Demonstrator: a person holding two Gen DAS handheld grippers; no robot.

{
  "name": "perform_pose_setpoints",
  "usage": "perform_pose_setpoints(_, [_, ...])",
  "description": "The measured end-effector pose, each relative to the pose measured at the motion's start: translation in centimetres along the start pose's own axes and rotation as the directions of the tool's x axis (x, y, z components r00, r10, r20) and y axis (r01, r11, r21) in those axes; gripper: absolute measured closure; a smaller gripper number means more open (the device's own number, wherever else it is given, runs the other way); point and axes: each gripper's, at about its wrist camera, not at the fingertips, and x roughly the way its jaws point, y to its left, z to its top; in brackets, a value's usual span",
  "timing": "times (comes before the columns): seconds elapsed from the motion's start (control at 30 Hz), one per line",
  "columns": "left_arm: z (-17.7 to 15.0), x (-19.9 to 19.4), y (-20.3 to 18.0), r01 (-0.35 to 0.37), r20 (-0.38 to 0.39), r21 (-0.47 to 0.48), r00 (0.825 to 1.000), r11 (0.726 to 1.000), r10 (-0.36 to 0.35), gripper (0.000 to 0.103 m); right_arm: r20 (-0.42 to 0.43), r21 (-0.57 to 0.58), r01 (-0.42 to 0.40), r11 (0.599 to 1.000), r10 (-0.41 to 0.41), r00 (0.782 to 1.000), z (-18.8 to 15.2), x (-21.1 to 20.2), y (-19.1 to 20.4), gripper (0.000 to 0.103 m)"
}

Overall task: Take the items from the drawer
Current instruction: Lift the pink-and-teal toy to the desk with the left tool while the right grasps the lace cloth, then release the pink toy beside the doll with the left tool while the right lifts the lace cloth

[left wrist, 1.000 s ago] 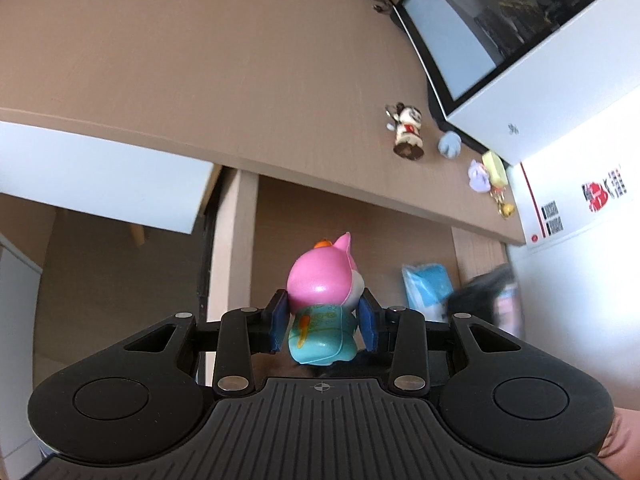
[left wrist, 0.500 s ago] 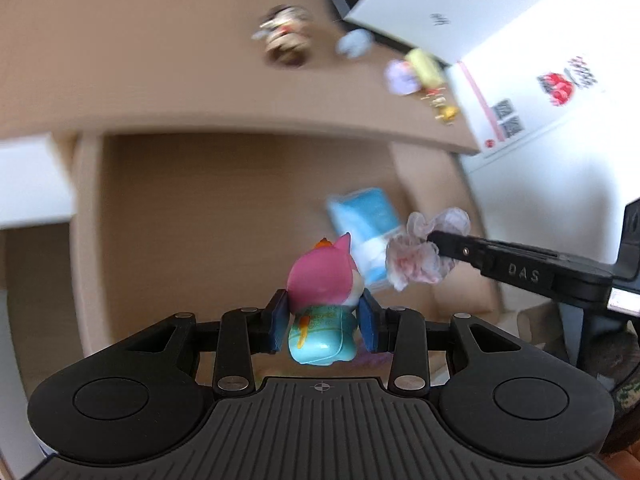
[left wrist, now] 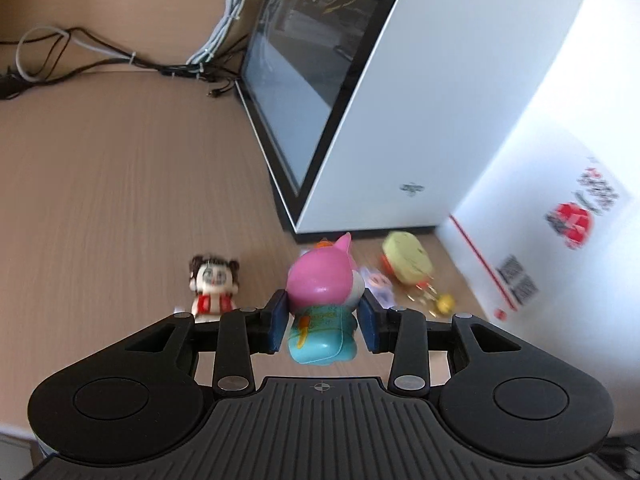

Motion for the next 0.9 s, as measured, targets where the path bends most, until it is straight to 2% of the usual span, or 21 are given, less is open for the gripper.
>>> perform_pose_setpoints(0.1, [0.0, 2.4, -0.5, -0.062, -0.013, 0.029, 0.998, 0.998, 0.063, 0.059, 0.006, -0.001, 0.0, 1.0, 0.0, 1.0, -0.1, -0.5, -0.4, 0.086])
perform_pose_setpoints(0.17, [-0.5, 3.7, -1.2, -0.149, -0.039, 0.099, 0.987, 0.984, 0.154, 0.06, 0.004, -0.002, 0.009, 1.0, -0.009, 1.0, -0.4, -0.5, -0.6, 0.086])
perform_pose_setpoints(0.23, [-0.9, 4.1, -1.5, -0.185, -0.036, 0.148, 0.981, 0.972, 0.192, 0.06, -0.002, -0.002, 0.019, 1.0, -0.019, 1.0, -0.7, -0.3, -0.9, 0.086])
perform_pose_setpoints(0.37, [-0.9, 2.6, -1.3, -0.121, 0.013, 0.134, 0.993, 0.984, 0.121, 0.059, -0.021, 0.009, 0.018, 1.0, -0.018, 1.0, -1.0, 0.2, -1.6, 0.086])
perform_pose_setpoints(0.47, [-0.2, 0.5, -1.1, -0.101, 0.076, 0.132, 0.993, 0.986, 0.092, 0.059, -0.027, 0.01, 0.015, 1.0, -0.015, 1.0, -0.6, 0.9, -1.7, 0.086])
perform_pose_setpoints(0.53, [0.2, -0.3, -1.1, -0.079, 0.074, 0.166, 0.995, 0.983, 0.067, 0.059, -0.02, 0.01, 0.01, 1.0, -0.01, 1.0, -0.1, 1.2, -1.7, 0.086])
perform_pose_setpoints(0.63, [-0.1, 0.4, -1.8, -0.119, 0.029, 0.29, 0.993, 0.95, 0.115, 0.058, -0.003, -0.004, -0.001, 1.0, 0.001, 1.0, 1.2, 1.6, -1.3, 0.086])
perform_pose_setpoints(0.7, [-0.8, 1.1, -1.8, -0.144, 0.017, 0.335, 0.989, 0.931, 0.147, 0.058, 0.01, -0.025, -0.003, 1.0, 0.003, 1.0, 2.0, 1.8, -0.8, 0.086])
perform_pose_setpoints(0.83, [-1.9, 1.4, -1.3, -0.169, 0.025, 0.312, 0.985, 0.935, 0.169, 0.058, 0.028, -0.05, -0.015, 0.999, 0.017, 0.999, 3.0, 2.2, -0.1, 0.086])
perform_pose_setpoints(0.9, [-1.8, 0.7, -0.7, -0.189, 0.085, 0.274, 0.981, 0.943, 0.172, 0.057, 0.025, -0.059, -0.012, 0.998, 0.014, 1.0, 3.1, 2.3, 0.1, 0.086])
